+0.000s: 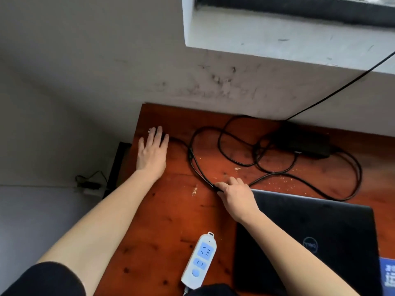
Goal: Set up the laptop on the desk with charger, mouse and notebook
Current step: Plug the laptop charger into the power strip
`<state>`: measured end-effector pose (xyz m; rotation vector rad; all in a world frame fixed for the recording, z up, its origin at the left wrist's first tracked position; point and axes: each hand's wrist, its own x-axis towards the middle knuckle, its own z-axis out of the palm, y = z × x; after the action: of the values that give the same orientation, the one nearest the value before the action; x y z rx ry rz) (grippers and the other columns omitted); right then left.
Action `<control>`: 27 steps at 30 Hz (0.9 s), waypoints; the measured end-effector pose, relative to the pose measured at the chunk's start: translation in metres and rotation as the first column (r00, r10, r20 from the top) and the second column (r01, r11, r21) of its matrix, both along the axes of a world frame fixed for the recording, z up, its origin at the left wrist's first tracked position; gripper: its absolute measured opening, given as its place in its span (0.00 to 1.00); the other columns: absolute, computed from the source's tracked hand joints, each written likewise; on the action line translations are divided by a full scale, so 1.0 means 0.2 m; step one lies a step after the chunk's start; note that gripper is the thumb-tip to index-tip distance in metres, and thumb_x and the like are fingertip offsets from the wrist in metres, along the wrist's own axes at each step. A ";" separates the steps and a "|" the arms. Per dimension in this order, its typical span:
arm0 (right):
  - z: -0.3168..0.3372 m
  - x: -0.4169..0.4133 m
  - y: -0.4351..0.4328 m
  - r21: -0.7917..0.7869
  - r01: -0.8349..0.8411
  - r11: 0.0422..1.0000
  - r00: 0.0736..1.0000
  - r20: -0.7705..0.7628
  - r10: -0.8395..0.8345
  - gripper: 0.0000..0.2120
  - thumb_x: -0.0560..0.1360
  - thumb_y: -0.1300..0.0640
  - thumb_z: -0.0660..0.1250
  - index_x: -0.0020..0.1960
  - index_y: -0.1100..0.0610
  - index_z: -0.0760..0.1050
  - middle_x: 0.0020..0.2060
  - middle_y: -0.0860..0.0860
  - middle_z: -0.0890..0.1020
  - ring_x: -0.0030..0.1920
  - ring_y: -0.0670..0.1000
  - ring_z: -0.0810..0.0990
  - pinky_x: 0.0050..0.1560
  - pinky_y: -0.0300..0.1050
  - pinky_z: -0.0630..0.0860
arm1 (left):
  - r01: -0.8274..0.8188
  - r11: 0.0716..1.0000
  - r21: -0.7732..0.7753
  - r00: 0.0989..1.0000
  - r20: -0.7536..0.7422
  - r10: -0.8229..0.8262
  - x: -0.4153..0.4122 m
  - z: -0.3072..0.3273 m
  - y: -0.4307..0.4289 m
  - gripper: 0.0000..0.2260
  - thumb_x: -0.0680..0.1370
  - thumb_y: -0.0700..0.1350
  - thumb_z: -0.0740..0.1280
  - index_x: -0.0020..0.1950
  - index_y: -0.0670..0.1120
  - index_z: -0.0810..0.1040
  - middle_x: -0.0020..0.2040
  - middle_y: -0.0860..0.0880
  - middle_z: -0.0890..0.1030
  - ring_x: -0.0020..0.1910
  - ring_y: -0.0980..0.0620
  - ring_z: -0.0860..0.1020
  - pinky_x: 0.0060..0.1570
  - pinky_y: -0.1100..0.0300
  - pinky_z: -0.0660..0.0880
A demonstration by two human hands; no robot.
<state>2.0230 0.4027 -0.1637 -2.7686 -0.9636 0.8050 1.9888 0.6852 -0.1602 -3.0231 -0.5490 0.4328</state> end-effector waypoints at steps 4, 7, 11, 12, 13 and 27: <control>0.02 0.01 0.03 -0.008 -0.017 1.000 1.000 0.002 0.017 0.17 0.83 0.53 0.59 0.72 0.46 0.73 0.60 0.54 0.78 0.57 0.56 0.76 0.55 0.51 0.73 | 0.030 0.999 0.015 0.999 0.038 -0.031 0.04 0.01 0.03 0.28 0.77 0.34 0.63 0.77 0.43 0.64 0.77 0.40 0.62 0.76 0.38 0.59 0.67 0.42 0.65; 0.04 -0.01 0.04 -0.022 -0.016 1.000 1.000 0.012 0.016 0.17 0.84 0.55 0.58 0.70 0.48 0.74 0.60 0.54 0.78 0.56 0.55 0.77 0.53 0.49 0.75 | 0.030 0.997 0.064 0.999 0.009 -0.031 0.08 0.03 0.08 0.30 0.75 0.35 0.65 0.77 0.44 0.63 0.74 0.41 0.66 0.69 0.38 0.65 0.62 0.45 0.68; 0.09 -0.04 0.02 -0.016 0.063 0.998 0.998 -0.023 -0.063 0.15 0.83 0.56 0.58 0.67 0.51 0.75 0.55 0.52 0.77 0.55 0.54 0.76 0.53 0.48 0.77 | -0.025 0.995 0.096 0.999 -0.043 0.029 0.02 0.07 0.10 0.24 0.75 0.36 0.65 0.71 0.46 0.70 0.65 0.42 0.73 0.63 0.41 0.68 0.60 0.48 0.68; 0.10 -0.04 0.00 -0.002 0.079 0.997 0.996 -0.033 -0.079 0.13 0.82 0.55 0.59 0.65 0.52 0.75 0.53 0.52 0.77 0.55 0.54 0.76 0.52 0.47 0.76 | -0.040 0.996 0.082 0.998 -0.038 0.043 -0.02 0.07 0.09 0.21 0.76 0.38 0.65 0.69 0.46 0.72 0.64 0.43 0.74 0.63 0.41 0.68 0.59 0.48 0.67; 0.12 -0.06 -0.02 0.017 0.093 0.995 0.995 -0.045 -0.093 0.13 0.82 0.53 0.60 0.64 0.52 0.75 0.53 0.52 0.76 0.55 0.54 0.76 0.52 0.47 0.76 | -0.062 0.997 0.056 0.998 -0.016 0.063 -0.07 0.08 0.07 0.19 0.77 0.39 0.65 0.69 0.46 0.73 0.63 0.44 0.75 0.62 0.42 0.68 0.59 0.48 0.66; 0.56 -0.20 -0.33 0.489 0.105 0.866 0.986 -0.166 -0.026 0.32 0.78 0.51 0.68 0.78 0.48 0.60 0.73 0.50 0.69 0.72 0.50 0.68 0.72 0.48 0.67 | 0.053 0.999 0.006 0.680 0.732 -0.041 -0.72 0.66 -0.57 0.18 0.71 0.38 0.77 0.60 0.44 0.81 0.58 0.46 0.81 0.57 0.45 0.77 0.55 0.51 0.71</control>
<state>1.9833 0.3370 -0.0518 -2.2467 -0.8894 0.6365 1.8451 0.5711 -0.0276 -3.1076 -0.4685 -0.8488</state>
